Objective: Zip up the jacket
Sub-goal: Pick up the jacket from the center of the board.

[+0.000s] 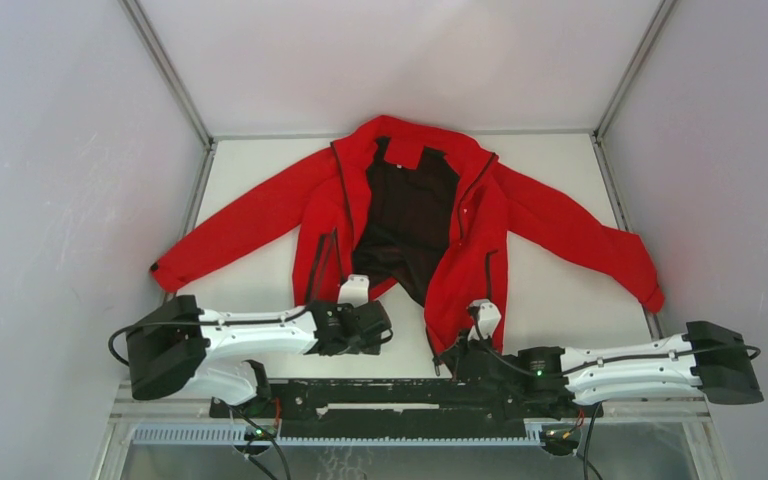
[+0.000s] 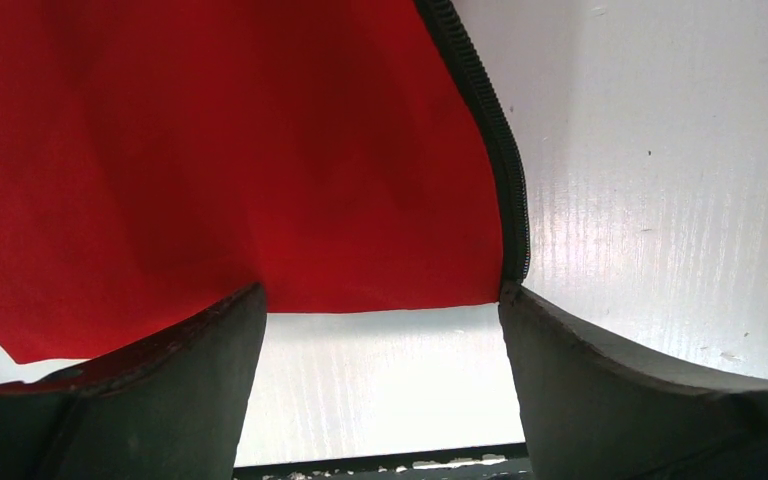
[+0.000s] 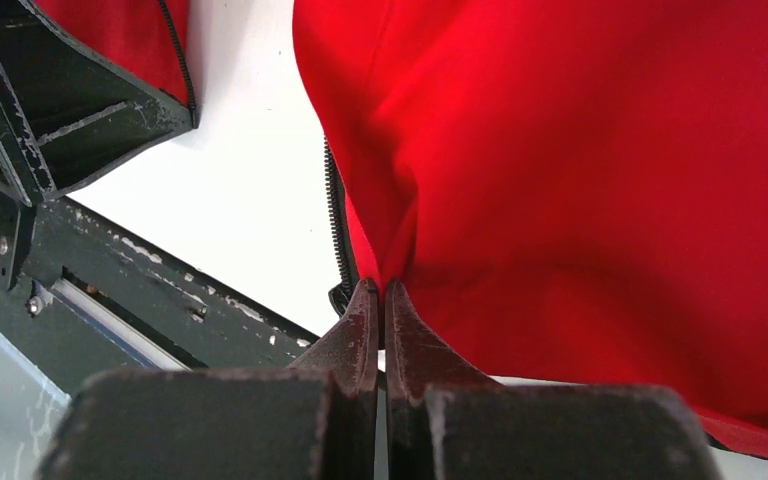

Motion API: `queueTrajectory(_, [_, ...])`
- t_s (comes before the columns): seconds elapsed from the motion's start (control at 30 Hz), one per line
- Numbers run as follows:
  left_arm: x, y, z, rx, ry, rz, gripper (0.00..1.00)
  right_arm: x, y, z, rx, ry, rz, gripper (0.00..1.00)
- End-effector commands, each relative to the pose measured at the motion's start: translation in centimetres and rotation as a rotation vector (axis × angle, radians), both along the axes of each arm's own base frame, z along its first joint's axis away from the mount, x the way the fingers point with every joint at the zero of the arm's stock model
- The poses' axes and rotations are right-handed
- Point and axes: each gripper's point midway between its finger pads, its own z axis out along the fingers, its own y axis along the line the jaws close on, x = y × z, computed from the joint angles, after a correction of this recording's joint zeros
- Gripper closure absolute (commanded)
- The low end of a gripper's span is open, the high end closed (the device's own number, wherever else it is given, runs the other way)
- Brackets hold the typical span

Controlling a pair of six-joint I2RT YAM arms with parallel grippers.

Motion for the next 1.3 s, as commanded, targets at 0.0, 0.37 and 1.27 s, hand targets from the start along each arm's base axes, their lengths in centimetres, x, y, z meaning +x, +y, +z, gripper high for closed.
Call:
queueTrajectory(0.0, [0.3, -0.2, 1.5, -0.023, -0.017, 0.023, 0.1, 0.3, 0.3, 0.6, 0.034, -0.01, -0.006, 1.0])
queueTrajectory(0.37, [0.8, -0.1, 2.7, -0.042, -0.056, 0.029, 0.1, 0.2, 0.5, 0.5, 0.03, -0.007, 0.001, 1.0])
queueTrajectory(1.27, [1.1, -1.1, 1.0, -0.074, -0.007, 0.011, 0.11, 0.1, 0.1, 0.0, 0.032, 0.009, -0.007, 1.0])
